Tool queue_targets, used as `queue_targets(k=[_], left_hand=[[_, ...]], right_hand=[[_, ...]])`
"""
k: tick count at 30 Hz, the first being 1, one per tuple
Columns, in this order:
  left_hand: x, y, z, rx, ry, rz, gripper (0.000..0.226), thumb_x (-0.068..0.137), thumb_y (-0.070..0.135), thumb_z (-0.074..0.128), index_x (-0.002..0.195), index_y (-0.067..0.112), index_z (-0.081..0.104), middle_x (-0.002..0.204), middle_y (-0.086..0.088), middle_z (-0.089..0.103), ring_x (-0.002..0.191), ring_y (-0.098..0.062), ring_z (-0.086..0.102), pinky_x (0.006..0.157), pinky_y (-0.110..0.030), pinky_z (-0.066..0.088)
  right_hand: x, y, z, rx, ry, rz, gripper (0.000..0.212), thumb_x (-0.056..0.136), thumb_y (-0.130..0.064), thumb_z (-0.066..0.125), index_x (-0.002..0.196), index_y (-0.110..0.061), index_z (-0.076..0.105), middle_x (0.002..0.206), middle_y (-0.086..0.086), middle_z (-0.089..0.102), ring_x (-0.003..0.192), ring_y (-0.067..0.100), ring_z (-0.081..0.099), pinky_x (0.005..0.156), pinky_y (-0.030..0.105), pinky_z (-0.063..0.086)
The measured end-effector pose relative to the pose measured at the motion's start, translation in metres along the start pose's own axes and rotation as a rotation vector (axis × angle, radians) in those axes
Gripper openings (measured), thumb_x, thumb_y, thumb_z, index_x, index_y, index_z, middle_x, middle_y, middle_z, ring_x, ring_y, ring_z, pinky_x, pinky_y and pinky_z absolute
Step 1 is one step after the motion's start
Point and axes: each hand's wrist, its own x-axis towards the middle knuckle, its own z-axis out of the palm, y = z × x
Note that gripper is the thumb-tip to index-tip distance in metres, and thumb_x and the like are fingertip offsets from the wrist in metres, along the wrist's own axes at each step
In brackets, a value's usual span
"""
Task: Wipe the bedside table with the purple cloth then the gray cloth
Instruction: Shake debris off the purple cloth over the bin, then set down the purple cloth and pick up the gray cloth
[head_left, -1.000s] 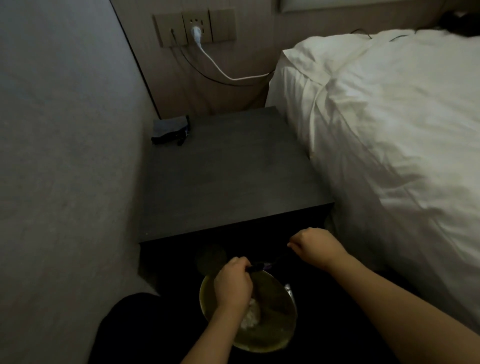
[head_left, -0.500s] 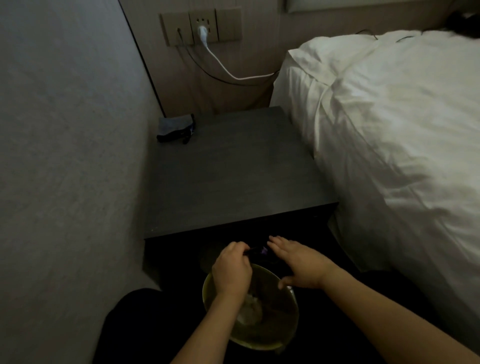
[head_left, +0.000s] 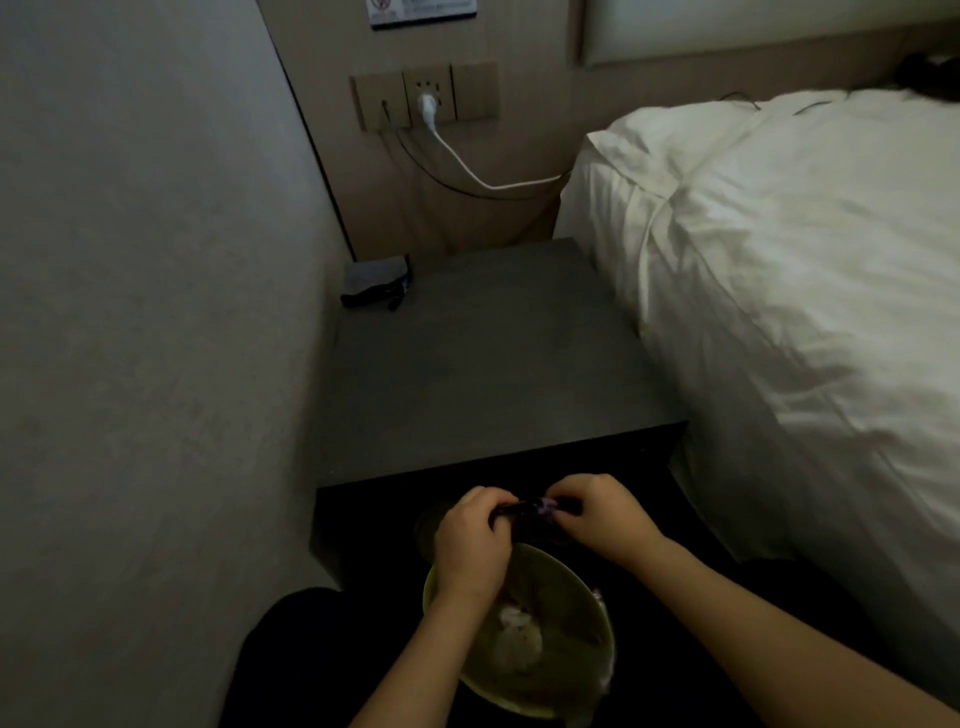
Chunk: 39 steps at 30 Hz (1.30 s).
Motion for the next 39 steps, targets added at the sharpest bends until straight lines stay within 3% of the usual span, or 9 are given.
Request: queue_targets(k=[4,7,12,19,22,25,31,35,39], left_hand=[[0.020,0.011,-0.023,-0.084,-0.037,0.005,0.020,0.088,0.009,0.059,0.099,0.022,0.069,0.092,0.017,0.057,0.091,-0.001,0.056,0.081,-0.011,0.042],[0.045,0.024,-0.045,-0.199,-0.100,0.002,0.013,0.087,0.015,0.063,0.095,0.024,0.069,0.086,0.017,0.061,0.085,0.003,0.058,0.074,-0.008,0.044],[0.097,0.045,-0.084,-0.594,-0.112,-0.164,0.015,0.087,0.009,0.062,0.083,0.023,0.067,0.090,0.000,0.071,0.088,-0.016,0.066,0.078,-0.029,0.054],[0.201,0.036,-0.107,-0.974,-0.028,-0.437,0.013,0.087,0.012,0.063,0.099,0.017,0.065,0.103,-0.004,0.069,0.099,-0.021,0.065,0.086,-0.035,0.054],[0.246,0.020,-0.105,-1.039,0.023,-0.485,0.010,0.087,0.010,0.063,0.096,0.012,0.068,0.104,-0.014,0.071,0.092,-0.025,0.067,0.079,-0.037,0.055],[0.288,0.005,-0.102,-1.078,0.075,-0.510,0.008,0.089,0.007,0.061,0.091,0.012,0.067,0.093,-0.010,0.070,0.084,-0.022,0.066,0.079,-0.037,0.054],[0.358,-0.021,-0.088,-1.042,0.142,-0.534,0.016,0.089,0.005,0.061,0.103,0.000,0.065,0.084,-0.007,0.067,0.080,-0.021,0.064,0.077,-0.035,0.053],[0.388,-0.032,-0.081,-1.011,0.161,-0.496,0.010,0.085,0.008,0.067,0.095,0.006,0.068,0.095,-0.012,0.070,0.093,-0.025,0.064,0.085,-0.039,0.054],[0.410,-0.040,-0.076,-0.894,0.216,-0.416,0.026,0.089,0.015,0.064,0.110,0.001,0.067,0.096,-0.011,0.068,0.087,-0.020,0.065,0.085,-0.036,0.054]], right_hand=[[0.013,-0.006,-0.027,0.216,-0.060,0.046,0.018,0.080,-0.022,0.070,0.096,-0.029,0.069,0.094,-0.010,0.067,0.091,0.004,0.062,0.086,0.021,0.049],[0.030,-0.012,-0.050,0.349,-0.095,0.065,0.015,0.079,-0.019,0.072,0.075,-0.033,0.067,0.076,-0.012,0.068,0.076,0.002,0.064,0.074,0.018,0.051],[0.080,-0.026,-0.088,0.788,0.025,0.057,0.013,0.073,-0.002,0.074,0.068,-0.013,0.070,0.054,-0.009,0.068,0.056,0.001,0.061,0.061,0.014,0.049],[0.173,-0.043,-0.097,1.237,-0.219,0.153,0.022,0.062,-0.023,0.077,0.082,-0.013,0.073,0.088,0.005,0.074,0.086,0.020,0.068,0.078,0.034,0.050],[0.216,-0.060,-0.095,1.465,-0.220,0.140,0.032,0.076,-0.022,0.068,0.107,-0.011,0.067,0.108,0.009,0.071,0.105,0.028,0.064,0.081,0.040,0.054],[0.261,-0.073,-0.096,1.441,-0.226,0.126,0.033,0.083,-0.014,0.056,0.116,-0.013,0.059,0.117,0.010,0.064,0.109,0.029,0.062,0.076,0.038,0.058],[0.336,-0.077,-0.092,1.321,-0.137,0.184,0.026,0.094,-0.007,0.046,0.117,-0.010,0.058,0.110,0.011,0.065,0.096,0.023,0.066,0.063,0.028,0.059],[0.363,-0.075,-0.092,1.336,-0.092,0.205,0.024,0.095,-0.004,0.043,0.112,-0.011,0.059,0.101,0.006,0.067,0.090,0.019,0.066,0.061,0.027,0.057],[0.382,-0.069,-0.095,1.382,-0.064,0.225,0.026,0.094,-0.004,0.044,0.115,-0.011,0.058,0.101,0.008,0.066,0.088,0.020,0.066,0.059,0.027,0.057]])
